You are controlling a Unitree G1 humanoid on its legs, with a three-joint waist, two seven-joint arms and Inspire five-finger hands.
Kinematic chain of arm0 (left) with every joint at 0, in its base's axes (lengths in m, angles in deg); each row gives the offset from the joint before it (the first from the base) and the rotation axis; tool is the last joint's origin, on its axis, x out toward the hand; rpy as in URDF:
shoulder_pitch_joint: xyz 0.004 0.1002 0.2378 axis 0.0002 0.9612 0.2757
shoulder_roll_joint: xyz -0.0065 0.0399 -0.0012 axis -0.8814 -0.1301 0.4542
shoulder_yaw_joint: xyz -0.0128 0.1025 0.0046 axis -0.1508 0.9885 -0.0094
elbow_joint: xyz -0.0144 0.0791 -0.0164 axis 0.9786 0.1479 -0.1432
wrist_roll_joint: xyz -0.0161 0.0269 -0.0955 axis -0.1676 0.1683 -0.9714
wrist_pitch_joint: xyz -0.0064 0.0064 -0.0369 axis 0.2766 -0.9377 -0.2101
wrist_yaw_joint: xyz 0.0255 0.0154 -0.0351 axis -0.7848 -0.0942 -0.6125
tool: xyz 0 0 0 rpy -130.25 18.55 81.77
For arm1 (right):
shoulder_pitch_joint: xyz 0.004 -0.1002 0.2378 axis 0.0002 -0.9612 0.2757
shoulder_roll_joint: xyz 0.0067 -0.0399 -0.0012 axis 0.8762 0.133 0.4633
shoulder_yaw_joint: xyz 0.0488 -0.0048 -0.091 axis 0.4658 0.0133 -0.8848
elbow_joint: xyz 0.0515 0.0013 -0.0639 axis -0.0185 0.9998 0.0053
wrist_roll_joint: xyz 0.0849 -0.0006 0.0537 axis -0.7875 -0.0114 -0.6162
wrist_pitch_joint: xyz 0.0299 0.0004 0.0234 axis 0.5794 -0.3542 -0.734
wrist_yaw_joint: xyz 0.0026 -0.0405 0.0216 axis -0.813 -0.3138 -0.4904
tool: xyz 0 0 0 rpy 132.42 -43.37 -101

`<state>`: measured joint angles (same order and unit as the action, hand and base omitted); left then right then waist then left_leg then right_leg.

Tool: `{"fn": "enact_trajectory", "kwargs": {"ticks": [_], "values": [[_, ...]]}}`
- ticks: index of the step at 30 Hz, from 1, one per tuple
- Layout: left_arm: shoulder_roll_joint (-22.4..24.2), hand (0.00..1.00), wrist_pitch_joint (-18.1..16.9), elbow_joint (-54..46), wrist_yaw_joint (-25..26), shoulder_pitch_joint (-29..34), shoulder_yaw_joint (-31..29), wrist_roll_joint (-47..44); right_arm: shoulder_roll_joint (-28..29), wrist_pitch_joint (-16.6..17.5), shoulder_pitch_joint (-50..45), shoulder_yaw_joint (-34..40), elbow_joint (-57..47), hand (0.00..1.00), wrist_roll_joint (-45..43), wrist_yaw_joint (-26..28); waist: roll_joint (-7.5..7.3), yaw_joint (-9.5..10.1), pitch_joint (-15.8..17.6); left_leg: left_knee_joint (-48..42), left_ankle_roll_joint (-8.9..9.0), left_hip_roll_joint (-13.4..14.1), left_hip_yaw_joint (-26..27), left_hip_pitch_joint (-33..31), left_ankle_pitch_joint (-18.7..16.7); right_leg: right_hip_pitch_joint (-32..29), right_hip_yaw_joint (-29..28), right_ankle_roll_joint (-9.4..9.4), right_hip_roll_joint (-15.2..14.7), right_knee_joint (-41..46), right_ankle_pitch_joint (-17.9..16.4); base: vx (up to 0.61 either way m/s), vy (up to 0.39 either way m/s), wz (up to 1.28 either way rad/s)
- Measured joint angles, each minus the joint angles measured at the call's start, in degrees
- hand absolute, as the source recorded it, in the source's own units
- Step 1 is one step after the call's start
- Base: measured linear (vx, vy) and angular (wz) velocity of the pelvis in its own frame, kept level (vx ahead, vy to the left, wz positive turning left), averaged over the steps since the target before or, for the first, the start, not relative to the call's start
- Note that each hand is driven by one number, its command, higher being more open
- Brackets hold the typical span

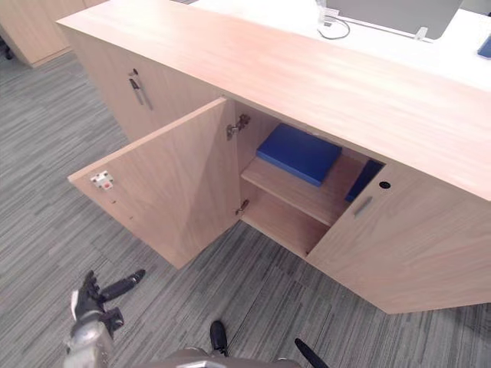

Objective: Walk over to the cabinet, pick up the folder, carry it to the office cabinet, place the folder inside the office cabinet, then close the office cabinet door

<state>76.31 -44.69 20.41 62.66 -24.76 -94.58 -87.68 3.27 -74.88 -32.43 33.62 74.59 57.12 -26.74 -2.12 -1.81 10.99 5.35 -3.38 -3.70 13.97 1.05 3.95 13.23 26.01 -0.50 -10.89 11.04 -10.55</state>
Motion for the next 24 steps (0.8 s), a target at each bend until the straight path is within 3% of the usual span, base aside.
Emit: {"fn": "enact_trajectory", "kwargs": {"ticks": [5, 7, 8, 9, 10, 11, 13, 16, 19, 24], "values": [[-8.1, 1.0, 0.0, 6.7, -2.1, -8.4, 2.3, -2.4, -0.5, -0.2, 0.7, -0.2, 0.1, 1.0, 2.2, 2.0, 0.77, -0.06, 0.2, -0.3, 0.03, 2.1, 0.1, 2.1, -0.3, -1.2, -1.6, -0.5, 0.6, 4.9, 1.2, 0.1, -0.004, -0.06], [-9.8, 1.0, -0.1, 8.5, -2.6, -11.3, 2.6, -5.4, -1.1, -0.2, 0.9, -0.5, 0.1, 1.0, 2.2, 2.6, 1.94, -0.14, 0.1, -0.3, 0.07, 3.9, -0.2, 2.7, -0.2, -2.6, -2.2, -1.17, 1.9, 3.4, -2.5, 0.06, -0.063, -0.08], [-10.3, 1.0, -0.1, 9.1, -2.8, -12.1, 2.9, -6.3, -1.4, -0.2, 0.9, -1.1, 0.1, 1.0, 2.2, 2.7, 2.21, -0.19, 0.2, -0.4, 0.1, 4.4, -0.2, 3.0, -0.2, -3.1, -2.3, -1.24, 2.3, 2.2, -2.6, 0.01, -0.11, -0.07], [-11.4, 1.0, -0.1, 10.4, -3.3, -13.6, 4.0, -7.5, -1.7, -0.2, 0.9, -1.4, 0.2, 1.0, 2.2, 3.0, 2.23, -0.31, 0.2, -0.3, 0.61, 4.7, -0.1, 3.8, 0.0, -3.7, -2.4, -1.13, 2.6, -1.3, -1.6, -0.04, -0.131, 0.02], [-12.3, 1.0, -0.1, 11.6, -4.1, -14.8, 5.1, -8.7, -2.0, -0.2, 0.7, -1.3, 0.4, 1.0, 2.2, 3.1, 1.86, -0.5, -0.3, -0.3, 2.23, 4.3, 0.0, 4.1, -0.3, -4.7, -2.6, -3.04, 2.2, -2.5, 1.1, -0.07, -0.171, 0.07], [-12.3, 1.0, -0.2, 12.8, -4.5, -15.8, 5.4, -9.4, -2.4, -0.2, 0.7, -1.2, 0.6, 1.0, 2.2, 3.1, 1.83, -0.59, -0.8, -0.2, 2.76, 4.5, -0.2, 4.1, -0.2, -4.5, -3.1, -3.27, 2.3, -2.9, 1.0, -0.06, -0.16, -0.04], [-13.0, 1.0, 0.0, 21.4, -4.3, -20.0, 6.1, -11.8, -4.4, -0.2, 0.6, -1.2, 0.8, 1.0, 2.2, 3.2, 4.65, -0.51, -1.8, 0.0, 4.02, 5.6, 0.5, 3.9, 0.1, -4.5, -3.5, -3.19, 3.6, -4.5, 1.0, -0.03, -0.186, -0.2], [-14.1, 1.0, 0.4, 26.7, -4.6, -22.3, 6.9, -14.6, -5.5, -0.4, -0.3, -1.2, 0.8, 1.0, 2.2, 3.4, 5.8, -0.52, -2.4, 0.0, 4.82, 6.5, 0.7, 4.2, 0.1, -4.2, -3.8, -3.06, 4.7, -4.7, 1.0, -0.02, -0.113, -0.06], [-17.3, 1.0, 0.7, 27.0, -6.1, -23.1, 10.3, -17.9, -5.5, -0.5, -0.6, -1.2, 0.8, 1.0, 2.1, 3.6, 5.01, -0.27, -2.0, 0.0, 5.34, 7.1, 0.7, 4.2, 0.4, -4.2, -3.9, -2.82, 5.3, -4.7, 1.1, -0.03, -0.066, 0.0], [-21.0, 1.0, 0.9, 27.9, -7.9, -25.6, 16.2, -21.4, -4.1, -0.4, -1.2, -1.3, 1.2, 1.0, 2.1, 4.2, 2.41, 0.51, -2.7, 0.0, 5.37, 6.2, 0.9, 4.1, 0.4, -4.3, -4.0, -2.66, 4.2, -4.7, 1.3, -0.02, 0.033, 0.01]]}}
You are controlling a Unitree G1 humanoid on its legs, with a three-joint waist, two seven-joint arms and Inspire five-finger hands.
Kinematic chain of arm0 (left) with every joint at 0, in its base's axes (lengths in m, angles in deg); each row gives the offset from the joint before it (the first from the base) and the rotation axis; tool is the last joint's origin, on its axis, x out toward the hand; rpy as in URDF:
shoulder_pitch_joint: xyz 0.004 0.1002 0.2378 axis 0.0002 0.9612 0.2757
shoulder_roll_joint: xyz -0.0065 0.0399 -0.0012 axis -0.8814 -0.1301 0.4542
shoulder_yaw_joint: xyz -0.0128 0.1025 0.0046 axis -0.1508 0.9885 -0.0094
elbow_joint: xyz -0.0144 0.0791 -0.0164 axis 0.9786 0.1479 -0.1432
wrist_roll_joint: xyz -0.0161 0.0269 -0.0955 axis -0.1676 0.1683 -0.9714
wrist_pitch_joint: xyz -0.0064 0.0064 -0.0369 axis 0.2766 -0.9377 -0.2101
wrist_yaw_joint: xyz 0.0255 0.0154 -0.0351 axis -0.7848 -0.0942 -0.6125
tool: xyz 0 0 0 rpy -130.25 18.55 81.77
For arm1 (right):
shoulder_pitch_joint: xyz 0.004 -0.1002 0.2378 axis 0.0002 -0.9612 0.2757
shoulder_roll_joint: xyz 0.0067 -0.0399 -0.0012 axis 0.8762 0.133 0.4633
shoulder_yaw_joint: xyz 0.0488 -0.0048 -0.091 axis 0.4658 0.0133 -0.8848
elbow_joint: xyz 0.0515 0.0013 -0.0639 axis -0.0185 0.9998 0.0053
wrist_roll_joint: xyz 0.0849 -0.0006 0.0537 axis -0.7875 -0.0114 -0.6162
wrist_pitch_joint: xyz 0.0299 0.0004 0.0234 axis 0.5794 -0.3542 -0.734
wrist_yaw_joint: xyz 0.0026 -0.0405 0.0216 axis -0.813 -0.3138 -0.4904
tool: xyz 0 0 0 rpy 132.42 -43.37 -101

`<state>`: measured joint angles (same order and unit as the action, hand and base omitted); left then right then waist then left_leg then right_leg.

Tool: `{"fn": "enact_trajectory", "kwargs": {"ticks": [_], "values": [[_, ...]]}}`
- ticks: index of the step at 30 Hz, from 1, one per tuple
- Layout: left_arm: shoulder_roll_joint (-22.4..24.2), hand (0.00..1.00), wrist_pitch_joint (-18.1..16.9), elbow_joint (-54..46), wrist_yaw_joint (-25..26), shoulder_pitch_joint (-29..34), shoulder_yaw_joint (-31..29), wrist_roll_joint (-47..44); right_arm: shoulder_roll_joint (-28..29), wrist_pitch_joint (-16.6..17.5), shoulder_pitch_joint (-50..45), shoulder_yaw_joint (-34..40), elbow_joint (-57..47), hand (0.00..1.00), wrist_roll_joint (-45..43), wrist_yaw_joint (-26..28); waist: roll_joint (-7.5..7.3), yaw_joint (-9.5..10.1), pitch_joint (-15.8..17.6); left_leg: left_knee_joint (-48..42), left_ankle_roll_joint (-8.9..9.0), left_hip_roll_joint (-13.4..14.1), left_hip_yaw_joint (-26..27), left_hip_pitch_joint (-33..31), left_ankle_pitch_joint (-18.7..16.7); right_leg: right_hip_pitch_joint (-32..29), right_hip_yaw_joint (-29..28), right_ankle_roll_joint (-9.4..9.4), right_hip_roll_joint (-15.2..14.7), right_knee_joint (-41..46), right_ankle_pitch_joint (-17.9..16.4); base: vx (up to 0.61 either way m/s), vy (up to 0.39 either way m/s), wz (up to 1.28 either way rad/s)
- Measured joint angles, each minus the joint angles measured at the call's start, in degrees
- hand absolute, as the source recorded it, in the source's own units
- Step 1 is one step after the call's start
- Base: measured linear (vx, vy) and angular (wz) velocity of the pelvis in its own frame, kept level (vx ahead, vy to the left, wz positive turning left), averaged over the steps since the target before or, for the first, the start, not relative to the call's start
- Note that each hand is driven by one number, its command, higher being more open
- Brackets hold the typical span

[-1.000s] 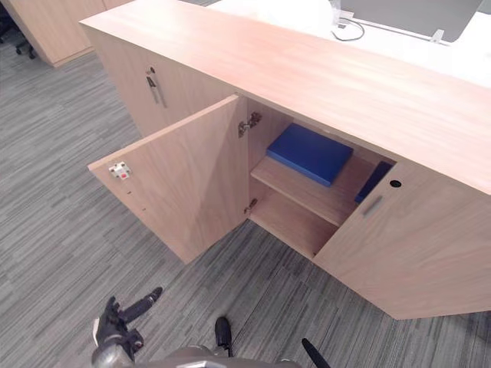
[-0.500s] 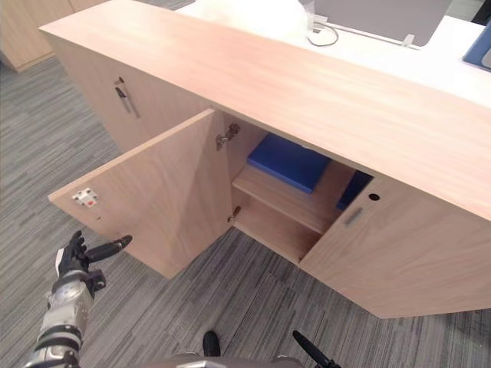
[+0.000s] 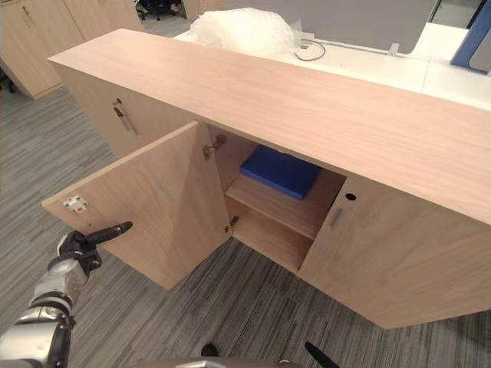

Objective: Walk over to the cabinet, pick up the folder, carry it to the office cabinet, place the folder inside the office cabinet, then close the office cabinet door

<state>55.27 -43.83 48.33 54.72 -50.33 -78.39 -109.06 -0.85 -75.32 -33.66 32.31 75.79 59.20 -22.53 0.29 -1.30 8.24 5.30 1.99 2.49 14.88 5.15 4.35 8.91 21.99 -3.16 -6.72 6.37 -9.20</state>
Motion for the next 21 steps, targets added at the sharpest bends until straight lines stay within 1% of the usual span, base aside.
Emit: {"fn": "enact_trajectory", "kwargs": {"ticks": [2, 4, 5, 6, 7, 8, 10, 11, 13, 14, 15, 16, 17, 19, 21], "values": [[-0.4, 1.0, 0.1, -0.1, -0.4, -0.5, 3.6, -0.1, 0.7, 0.0, -0.2, 0.0, 0.0, 1.0, 0.0, 0.5, -0.04, 0.13, 0.1, 0.0, -0.01, -0.6, -0.1, -0.1, 0.0, 0.0, 0.1, -0.36, -0.6, 0.0, 0.2, -0.04, 0.076, 0.06], [-0.9, 1.0, 0.5, -1.6, -0.7, -0.6, 9.6, 0.3, 1.5, -0.1, -1.0, 0.2, -0.1, 1.0, -0.5, 1.1, 0.26, 0.95, 0.2, 0.0, -0.09, -1.3, -0.5, -0.3, 0.1, 0.0, 0.5, -0.63, -1.3, 0.0, 0.4, -0.05, 0.084, 0.14], [-2.2, 1.0, 1.1, -4.8, -0.9, 0.6, 13.7, 1.2, 1.3, -0.1, -1.5, 0.0, -0.1, 1.0, -0.4, 1.3, 0.28, 1.18, 0.2, 0.0, -0.21, -1.7, -1.1, -0.5, 0.1, 0.1, 1.1, -0.74, -1.6, 0.0, 0.4, -0.05, 0.066, 0.21], [-3.1, 1.0, 1.5, -7.2, -1.1, 1.8, 15.7, 1.9, 1.4, -0.1, -1.7, 0.0, -0.1, 1.0, -0.4, 1.3, 0.23, 1.21, 0.2, 0.0, -0.3, -1.8, -1.3, -0.7, 0.2, 0.1, 1.3, -0.78, -1.8, 0.0, 0.5, -0.05, 0.056, 0.27], [-5.4, 1.0, 1.7, -12.6, -2.1, 4.9, 19.3, 2.9, 1.6, -0.1, -2.1, -0.1, -0.1, 1.0, -0.3, 1.3, 0.18, 1.35, 0.2, 0.0, -0.47, -2.1, -1.7, -1.1, 0.3, 0.0, 1.8, -0.93, -2.0, -0.1, 0.6, -0.04, 0.049, 0.22], [-7.0, 1.0, 1.7, -17.3, -2.9, 7.7, 21.2, 4.0, 1.6, -0.1, -2.3, -0.1, -0.2, 1.0, -0.3, 1.4, 0.19, 1.55, 0.2, 0.0, -0.75, -2.4, -1.9, -1.3, 0.3, 0.0, 2.0, -1.19, -2.2, -0.3, 0.7, -0.04, 0.062, 0.2], [-10.1, 1.0, 1.7, -29.3, -6.5, 14.9, 25.2, 5.5, 1.4, 0.0, -3.3, -0.5, -0.4, 1.0, 0.1, 1.5, 0.35, 2.72, 0.1, 0.1, -1.63, -3.1, -2.4, -1.4, 0.3, 0.4, 2.6, -1.77, -2.9, -0.7, 1.0, -0.04, 0.065, 0.15], [-10.6, 1.0, 1.7, -31.7, -7.5, 16.4, 26.1, 5.5, 1.4, 0.0, -3.5, -0.5, -0.4, 1.0, 0.1, 1.5, 0.41, 2.98, 0.1, 0.0, -1.76, -3.3, -2.6, -1.4, 0.2, 0.4, 2.8, -1.87, -3.0, -0.7, 1.1, -0.04, 0.067, 0.15], [-11.9, 1.0, 1.6, -39.5, -12.3, 21.5, 30.0, 3.6, 0.7, 0.0, -3.6, -2.6, -0.6, 1.0, 0.2, 1.8, 0.71, 3.26, -0.1, 0.1, -2.58, -4.0, -2.9, -1.7, 0.0, 0.4, 3.1, -2.31, -3.6, -1.1, 1.6, -0.04, 0.073, 0.09], [-11.9, 1.0, 1.6, -41.1, -13.0, 22.7, 31.1, 2.7, 0.5, 0.1, -3.6, -3.3, -0.6, 1.0, 0.2, 2.0, 0.76, 3.27, -0.2, 0.1, -2.7, -4.2, -2.8, -1.8, -0.1, 0.5, 3.0, -2.47, -3.7, -1.3, 1.8, -0.04, 0.074, 0.02], [-11.5, 1.0, 1.6, -44.7, -15.2, 24.9, 32.4, 1.2, 0.1, 0.3, -3.6, -4.6, -0.6, 1.0, 0.5, 2.3, 0.81, 3.22, -0.2, 0.1, -3.17, -4.5, -2.9, -1.8, -0.2, 0.7, 3.0, -2.48, -3.8, -1.8, 2.1, -0.03, 0.054, 0.0], [-11.3, 1.0, 1.5, -46.4, -16.2, 25.8, 33.3, 0.7, 0.0, 0.5, -3.6, -5.0, -0.6, 1.0, 0.7, 2.5, 0.81, 3.2, -0.2, 0.1, -3.34, -4.6, -2.9, -1.8, -0.2, 0.8, 3.0, -2.38, -3.8, -1.9, 2.2, -0.04, 0.058, 0.02], [-10.8, 1.0, 1.5, -49.5, -18.5, 27.1, 35.1, 0.1, -0.1, 0.6, -3.6, -5.6, -0.6, 1.0, 1.2, 2.7, 0.78, 3.07, -0.2, 0.1, -3.51, -4.8, -2.9, -1.7, -0.3, 0.9, 3.1, -2.24, -4.0, -2.2, 2.4, -0.04, 0.052, 0.0], [-8.6, 1.0, 1.4, -53.9, -20.9, 28.1, 37.8, -0.3, -0.3, 0.8, -3.4, -6.8, -0.6, 1.0, 2.4, 2.9, 0.61, 2.4, -0.3, 0.1, -3.82, -5.1, -3.0, -1.6, -0.3, 1.2, 3.0, -2.03, -4.1, -2.8, 2.8, -0.04, 0.051, -0.03], [-6.3, 1.0, -0.1, -56.4, -22.7, 28.1, 38.4, -0.4, -0.2, 0.8, -3.3, -7.6, -0.6, 1.0, 2.4, 3.1, 0.28, 1.65, -0.6, 0.1, -4.0, -5.2, -3.0, -1.5, -0.3, 1.4, 3.0, -1.85, -4.0, -3.3, 2.9, 0.0, 0.0, 0.0]]}}
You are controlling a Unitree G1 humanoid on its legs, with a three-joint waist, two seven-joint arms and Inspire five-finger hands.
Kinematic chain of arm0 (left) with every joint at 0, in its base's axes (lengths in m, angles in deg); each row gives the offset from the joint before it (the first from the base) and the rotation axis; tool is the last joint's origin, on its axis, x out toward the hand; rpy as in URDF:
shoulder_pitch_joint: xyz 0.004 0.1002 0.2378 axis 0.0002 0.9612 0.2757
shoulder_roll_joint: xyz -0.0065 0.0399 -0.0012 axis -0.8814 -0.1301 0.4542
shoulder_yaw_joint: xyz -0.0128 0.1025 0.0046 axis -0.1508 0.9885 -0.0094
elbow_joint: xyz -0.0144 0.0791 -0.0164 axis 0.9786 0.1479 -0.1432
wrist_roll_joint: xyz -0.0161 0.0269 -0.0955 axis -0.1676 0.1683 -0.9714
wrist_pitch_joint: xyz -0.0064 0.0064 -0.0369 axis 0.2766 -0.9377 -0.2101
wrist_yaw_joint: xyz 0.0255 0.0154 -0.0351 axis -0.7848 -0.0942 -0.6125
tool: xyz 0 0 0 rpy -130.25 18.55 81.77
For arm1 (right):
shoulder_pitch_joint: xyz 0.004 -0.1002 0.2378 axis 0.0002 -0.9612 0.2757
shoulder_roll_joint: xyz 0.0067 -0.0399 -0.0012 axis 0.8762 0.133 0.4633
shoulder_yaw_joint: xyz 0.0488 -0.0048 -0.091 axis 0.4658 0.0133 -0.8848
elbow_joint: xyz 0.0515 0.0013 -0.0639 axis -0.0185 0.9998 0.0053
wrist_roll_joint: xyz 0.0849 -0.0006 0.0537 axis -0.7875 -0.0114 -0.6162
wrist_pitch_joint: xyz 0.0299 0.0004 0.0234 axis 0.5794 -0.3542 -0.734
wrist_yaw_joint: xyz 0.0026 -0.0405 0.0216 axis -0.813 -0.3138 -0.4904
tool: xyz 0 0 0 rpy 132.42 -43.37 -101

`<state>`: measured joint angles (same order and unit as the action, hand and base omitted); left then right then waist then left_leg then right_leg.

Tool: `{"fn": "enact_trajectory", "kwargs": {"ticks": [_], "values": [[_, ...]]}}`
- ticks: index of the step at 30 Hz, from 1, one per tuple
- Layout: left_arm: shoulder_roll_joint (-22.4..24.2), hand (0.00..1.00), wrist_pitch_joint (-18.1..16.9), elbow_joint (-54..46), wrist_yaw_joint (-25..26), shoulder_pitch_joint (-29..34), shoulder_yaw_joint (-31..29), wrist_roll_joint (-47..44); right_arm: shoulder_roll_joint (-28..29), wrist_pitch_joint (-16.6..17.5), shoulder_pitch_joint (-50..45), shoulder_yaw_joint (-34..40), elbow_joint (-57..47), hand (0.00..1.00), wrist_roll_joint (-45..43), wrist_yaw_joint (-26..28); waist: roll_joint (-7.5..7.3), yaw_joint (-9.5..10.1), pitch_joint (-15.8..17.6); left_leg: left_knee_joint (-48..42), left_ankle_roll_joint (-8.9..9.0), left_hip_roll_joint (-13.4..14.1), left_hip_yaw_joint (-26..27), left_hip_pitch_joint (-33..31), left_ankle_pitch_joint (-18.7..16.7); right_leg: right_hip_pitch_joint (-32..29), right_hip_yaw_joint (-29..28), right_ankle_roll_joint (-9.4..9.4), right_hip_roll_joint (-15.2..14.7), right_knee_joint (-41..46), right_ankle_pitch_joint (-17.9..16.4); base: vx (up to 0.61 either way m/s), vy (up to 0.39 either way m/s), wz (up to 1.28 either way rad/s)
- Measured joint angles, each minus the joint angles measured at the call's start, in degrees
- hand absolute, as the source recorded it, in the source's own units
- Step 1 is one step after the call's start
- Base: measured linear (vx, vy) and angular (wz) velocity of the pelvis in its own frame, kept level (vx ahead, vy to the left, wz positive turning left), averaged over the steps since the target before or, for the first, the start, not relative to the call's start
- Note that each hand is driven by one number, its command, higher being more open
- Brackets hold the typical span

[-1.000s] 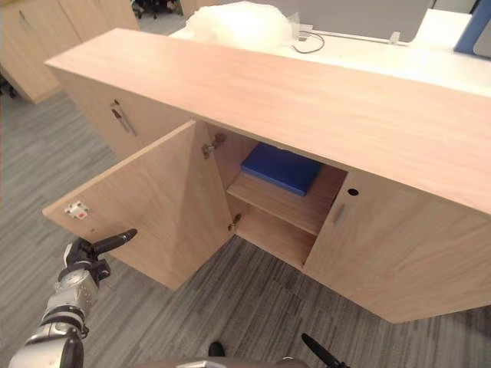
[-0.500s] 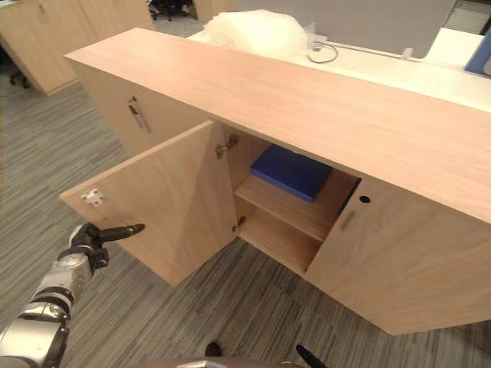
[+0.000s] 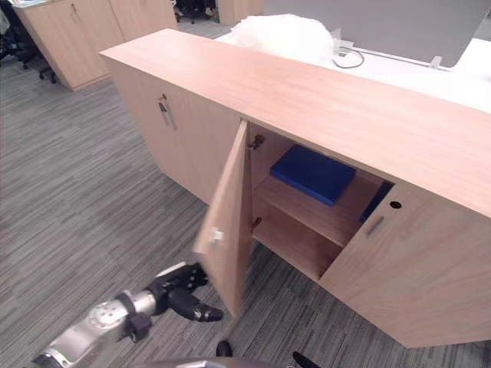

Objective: Walk over to the cabinet, pick up the folder, carry it to the office cabinet, place the folder inside the office cabinet, then close the office cabinet door

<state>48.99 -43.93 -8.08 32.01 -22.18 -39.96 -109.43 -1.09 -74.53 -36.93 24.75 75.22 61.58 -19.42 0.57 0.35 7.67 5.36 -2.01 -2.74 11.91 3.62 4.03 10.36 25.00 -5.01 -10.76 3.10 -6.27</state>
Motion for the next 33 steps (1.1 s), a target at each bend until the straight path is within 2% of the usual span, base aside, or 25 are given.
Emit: {"fn": "enact_trajectory", "kwargs": {"ticks": [3, 8, 14, 17, 20, 21, 22, 23, 24, 26, 27, 28, 29, 30, 31, 33], "values": [[0.7, 1.0, -2.7, -3.1, -0.3, -0.4, 0.0, -1.1, 0.0, 0.0, 0.0, -0.9, 0.0, 1.0, 0.0, 0.1, -0.4, -1.27, -0.6, 0.0, -0.31, 0.1, 0.0, 0.2, 0.2, 0.3, 0.0, 0.01, 0.2, -0.4, 0.0, 0.0, 0.0, 0.0], [3.7, 1.0, -3.4, -3.6, 0.3, -0.6, -0.5, -2.0, -0.5, 0.0, 0.0, -1.3, 0.0, 1.0, 0.0, 0.1, 0.29, -1.45, -1.1, 0.0, -0.16, 0.1, -0.4, 0.3, 0.1, 0.9, 0.5, 0.08, 0.5, -0.9, -0.1, 0.01, -0.014, 0.03], [10.6, 1.0, -3.4, -0.7, 1.5, -0.5, -0.5, -2.0, -0.4, 0.1, 0.5, -1.5, 0.0, 1.0, 0.0, 0.0, -0.2, -1.9, -1.1, 0.0, 0.09, 0.5, -1.3, 0.7, -0.1, 2.0, 1.4, 0.7, 1.0, -1.3, -0.4, 0.01, -0.027, 0.08], [15.1, 1.0, -3.4, 4.6, 2.5, -0.2, -1.4, -2.0, -0.1, 0.5, 0.6, -1.9, -0.1, 1.0, 0.0, -0.1, -0.7, -2.23, -1.0, 0.0, 0.46, 0.9, -0.5, 1.0, -0.3, 2.0, 0.8, 0.73, 1.4, -1.6, -0.5, -0.01, -0.014, -0.14], [21.6, 1.0, -3.4, 13.2, 4.7, 1.4, -6.4, -0.7, 0.4, 0.6, 0.4, -2.9, -0.2, 1.0, -0.1, -0.4, -1.73, -2.26, -1.2, -2.9, 1.03, 1.9, 1.8, 0.2, -2.4, 1.4, -1.6, 0.72, 1.9, -1.7, -0.5, -0.01, -0.019, -0.39], [23.8, 1.0, -3.3, 17.1, 6.2, 1.4, -9.1, -0.4, 0.8, 0.8, 0.5, -3.2, -0.6, 1.0, -0.2, -0.5, -2.48, -2.38, -0.9, -10.8, 1.41, 3.5, 2.5, -3.4, -6.4, 0.9, -2.5, 0.73, 2.2, -1.3, -0.4, -0.02, -0.041, -0.33], [24.6, 1.0, -3.2, 18.7, 7.0, 1.6, -10.3, -0.4, 0.9, 1.0, 0.4, -3.4, -0.8, 1.0, -0.4, -0.6, -2.5, -2.36, -0.8, -15.7, 1.47, 4.9, 2.8, -5.6, -8.8, 0.7, -3.0, 0.75, 2.6, -1.1, -0.4, -0.01, -0.076, -0.43], [25.5, 1.0, -2.7, 21.1, 8.3, 1.8, -12.2, -0.4, 0.8, 1.1, 0.4, -3.4, -0.9, 1.0, -1.0, -0.7, -2.19, -2.31, -0.3, -24.9, 1.68, 8.2, 3.1, -8.9, -12.9, 0.7, -4.2, 0.87, 4.3, -1.0, -0.5, 0.01, -0.059, -0.54], [26.2, 1.0, -2.3, 23.7, 9.2, 1.8, -14.4, -0.4, 0.9, 1.2, 0.2, -3.5, -1.3, 1.0, -2.1, -1.2, -1.98, -2.1, 0.4, -32.8, 1.15, 11.0, 3.0, -11.4, -15.0, 1.1, -5.7, 1.3, 5.9, -0.9, -0.6, 0.01, -0.066, -0.58], [27.7, 1.0, -2.1, 27.4, 10.5, 1.9, -18.8, 0.2, 1.2, 1.4, 0.0, -3.5, -2.0, 1.0, -2.4, -1.6, -1.8, -1.63, 1.0, -39.7, 1.3, 12.8, 0.9, -13.8, -15.1, 1.0, -8.5, 1.73, 6.9, -0.7, -0.4, 0.0, -0.003, -0.68], [28.6, 1.0, -2.2, 29.0, 11.1, 1.9, -20.8, 0.7, 1.2, 1.6, -0.2, -3.5, -2.3, 1.0, -2.4, -1.6, -1.78, -1.55, 1.2, -41.3, 1.37, 12.5, -1.8, -14.4, -15.0, 0.8, -9.8, 1.85, 7.1, -0.6, -0.3, -0.02, 0.045, -0.73], [29.2, 1.0, -2.3, 30.8, 11.6, 1.8, -22.1, 1.6, 1.4, 1.6, -0.4, -3.5, -2.3, 1.0, -2.4, -1.7, -1.63, -1.39, 1.3, -40.3, 2.85, 11.4, -5.4, -14.6, -16.3, 0.4, -11.0, 1.88, 7.0, -0.2, -0.2, -0.03, 0.094, -0.72], [29.9, 1.0, -2.3, 32.1, 12.1, 1.8, -23.2, 2.7, 1.0, 1.5, -0.6, -3.3, -2.3, 1.0, -2.4, -1.8, -0.99, -1.1, 1.1, -36.9, 4.42, 9.9, -10.3, -13.7, -17.1, -0.9, -12.7, 1.76, 7.0, 0.5, -0.1, -0.03, 0.143, -0.89], [30.2, 1.0, -2.5, 33.9, 12.2, 1.8, -24.4, 3.1, 0.8, 1.2, -0.5, -2.2, -2.3, 1.0, -2.3, -1.8, -0.01, -0.77, 0.9, -31.3, 5.17, 8.6, -15.4, -10.9, -17.6, -2.8, -15.0, 1.37, 7.3, 1.0, 0.1, -0.01, 0.133, -0.89], [30.3, 1.0, -2.6, 36.0, 12.3, 1.2, -26.3, 3.6, 0.8, 1.1, -0.2, -1.6, -2.3, 1.0, -2.3, -1.8, -0.16, -0.81, 0.9, -27.9, 5.43, 7.8, -16.2, -9.5, -17.1, -3.6, -16.3, 0.89, 6.9, 1.0, 0.4, 0.01, 0.138, -0.84], [31.5, 1.0, -3.1, 41.0, 13.3, 0.5, -32.2, 5.4, 1.8, 0.8, -0.6, -1.3, -3.0, 1.0, -2.3, -1.8, -1.5, -0.71, 0.5, -25.5, 4.91, 7.6, -12.4, -8.5, -16.3, -5.3, -19.1, 0.32, 5.8, 1.2, 1.2, 0.0, 0.127, -0.73]]}}
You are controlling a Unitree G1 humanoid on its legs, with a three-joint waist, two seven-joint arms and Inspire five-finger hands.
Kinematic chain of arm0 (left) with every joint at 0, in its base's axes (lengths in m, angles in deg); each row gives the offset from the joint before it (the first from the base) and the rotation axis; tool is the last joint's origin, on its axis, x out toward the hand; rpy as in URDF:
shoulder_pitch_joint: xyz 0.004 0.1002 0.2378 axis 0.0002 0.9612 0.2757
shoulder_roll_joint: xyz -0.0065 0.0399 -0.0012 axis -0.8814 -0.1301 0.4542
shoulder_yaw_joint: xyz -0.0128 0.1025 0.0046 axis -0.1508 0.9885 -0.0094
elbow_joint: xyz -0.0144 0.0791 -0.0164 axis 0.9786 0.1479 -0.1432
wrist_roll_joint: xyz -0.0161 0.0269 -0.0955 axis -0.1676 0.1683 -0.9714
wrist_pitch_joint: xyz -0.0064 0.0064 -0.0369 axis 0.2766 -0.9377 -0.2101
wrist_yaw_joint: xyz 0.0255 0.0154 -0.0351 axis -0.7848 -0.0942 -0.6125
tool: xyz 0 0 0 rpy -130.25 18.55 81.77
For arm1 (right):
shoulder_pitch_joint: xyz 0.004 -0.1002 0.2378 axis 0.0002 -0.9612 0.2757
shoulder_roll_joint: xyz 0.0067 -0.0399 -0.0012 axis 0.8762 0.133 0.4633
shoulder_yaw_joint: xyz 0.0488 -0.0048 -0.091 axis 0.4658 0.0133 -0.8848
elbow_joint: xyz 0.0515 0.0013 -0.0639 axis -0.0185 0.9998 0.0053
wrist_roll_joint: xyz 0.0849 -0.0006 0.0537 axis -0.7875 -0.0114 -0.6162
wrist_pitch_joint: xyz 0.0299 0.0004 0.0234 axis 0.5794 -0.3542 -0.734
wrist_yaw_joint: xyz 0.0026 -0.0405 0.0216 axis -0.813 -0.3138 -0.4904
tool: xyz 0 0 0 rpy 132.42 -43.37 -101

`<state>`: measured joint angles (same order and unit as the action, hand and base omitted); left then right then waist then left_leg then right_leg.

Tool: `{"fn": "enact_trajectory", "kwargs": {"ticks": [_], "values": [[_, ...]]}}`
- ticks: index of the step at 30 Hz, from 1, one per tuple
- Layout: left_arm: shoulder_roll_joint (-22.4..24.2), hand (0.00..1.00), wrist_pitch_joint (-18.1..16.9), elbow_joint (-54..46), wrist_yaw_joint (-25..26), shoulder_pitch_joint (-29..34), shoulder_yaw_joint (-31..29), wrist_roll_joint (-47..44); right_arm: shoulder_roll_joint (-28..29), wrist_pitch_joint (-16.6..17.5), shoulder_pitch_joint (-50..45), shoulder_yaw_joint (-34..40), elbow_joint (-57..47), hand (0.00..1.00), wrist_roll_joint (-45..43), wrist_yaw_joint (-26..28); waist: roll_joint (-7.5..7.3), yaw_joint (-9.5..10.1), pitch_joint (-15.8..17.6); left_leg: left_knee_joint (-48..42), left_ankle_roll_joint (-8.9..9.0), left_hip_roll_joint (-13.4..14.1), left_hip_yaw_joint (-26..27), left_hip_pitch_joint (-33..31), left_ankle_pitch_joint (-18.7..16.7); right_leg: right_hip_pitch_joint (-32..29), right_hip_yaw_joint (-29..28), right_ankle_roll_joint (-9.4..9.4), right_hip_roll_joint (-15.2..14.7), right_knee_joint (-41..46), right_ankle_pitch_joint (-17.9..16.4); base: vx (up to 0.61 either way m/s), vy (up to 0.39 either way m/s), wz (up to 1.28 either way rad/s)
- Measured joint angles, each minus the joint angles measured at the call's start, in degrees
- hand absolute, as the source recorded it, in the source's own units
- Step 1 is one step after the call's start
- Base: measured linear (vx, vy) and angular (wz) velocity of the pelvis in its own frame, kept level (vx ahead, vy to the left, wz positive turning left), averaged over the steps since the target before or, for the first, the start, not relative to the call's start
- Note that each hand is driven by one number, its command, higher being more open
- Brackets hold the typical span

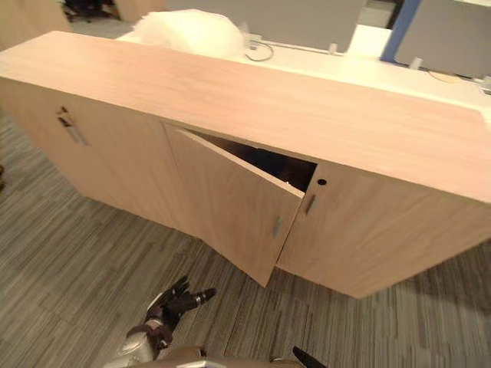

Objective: Walk over to the cabinet, pick up the folder, carry it to the office cabinet, place the folder inside the office cabinet, then close the office cabinet door

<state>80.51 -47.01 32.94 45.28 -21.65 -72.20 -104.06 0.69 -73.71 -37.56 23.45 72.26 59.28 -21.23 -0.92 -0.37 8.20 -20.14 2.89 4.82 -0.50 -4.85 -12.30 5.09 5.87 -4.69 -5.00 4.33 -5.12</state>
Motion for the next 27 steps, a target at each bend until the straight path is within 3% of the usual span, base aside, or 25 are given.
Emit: {"fn": "enact_trajectory", "kwargs": {"ticks": [5, 8, 13, 17, 27], "values": [[2.1, 1.0, -0.4, 11.7, 3.2, 0.2, -10.1, 5.5, 1.1, -0.4, -1.6, -0.1, -2.6, 1.0, 0.0, 0.1, -0.76, 0.13, -2.4, 5.8, -0.89, -0.7, 8.3, 6.3, 0.5, -1.5, -6.9, -0.69, -2.0, 1.7, 0.3, 0.02, 0.119, -0.84], [4.1, 1.0, -0.5, 14.2, 4.7, 0.5, -14.3, 8.3, 1.0, -0.4, -1.0, -0.1, -2.9, 1.0, 0.0, 0.0, -0.05, 0.22, -2.4, 9.0, -1.32, -1.2, 12.5, 8.8, 1.9, -6.8, -7.1, -1.48, -2.6, 10.3, -1.0, -0.01, 0.057, -0.62], [6.4, 1.0, -1.8, 14.3, 6.6, 0.2, -19.4, 10.8, 1.1, -0.3, -2.0, 0.1, -2.7, 1.0, -0.1, -0.1, -0.15, 0.11, -3.5, 11.7, -1.74, -3.1, 12.3, 9.0, 4.1, -7.6, -2.4, -1.81, -4.6, 9.4, -1.4, -0.03, -0.007, 0.03], [7.5, 1.0, -1.8, 14.4, 7.2, 2.0, -22.9, 11.7, 1.7, 0.2, -2.3, 2.9, -1.6, 1.0, -1.5, -0.4, 0.38, 0.04, -4.9, 17.0, -1.53, -2.7, 10.4, 10.3, 7.6, -4.7, 0.8, -1.2, -3.6, 3.1, 1.3, -0.03, -0.065, 0.25], [6.5, 1.0, -2.0, 15.4, 8.0, 2.0, -19.6, 13.9, 1.1, 0.5, -1.6, 4.2, 1.7, 1.0, -2.3, -1.3, -0.16, 0.29, -6.7, 20.4, -0.3, -1.2, 9.8, 12.3, 9.0, 0.2, 1.7, 0.08, -0.7, -6.0, 5.4, 0.01, -0.044, 0.01]]}}
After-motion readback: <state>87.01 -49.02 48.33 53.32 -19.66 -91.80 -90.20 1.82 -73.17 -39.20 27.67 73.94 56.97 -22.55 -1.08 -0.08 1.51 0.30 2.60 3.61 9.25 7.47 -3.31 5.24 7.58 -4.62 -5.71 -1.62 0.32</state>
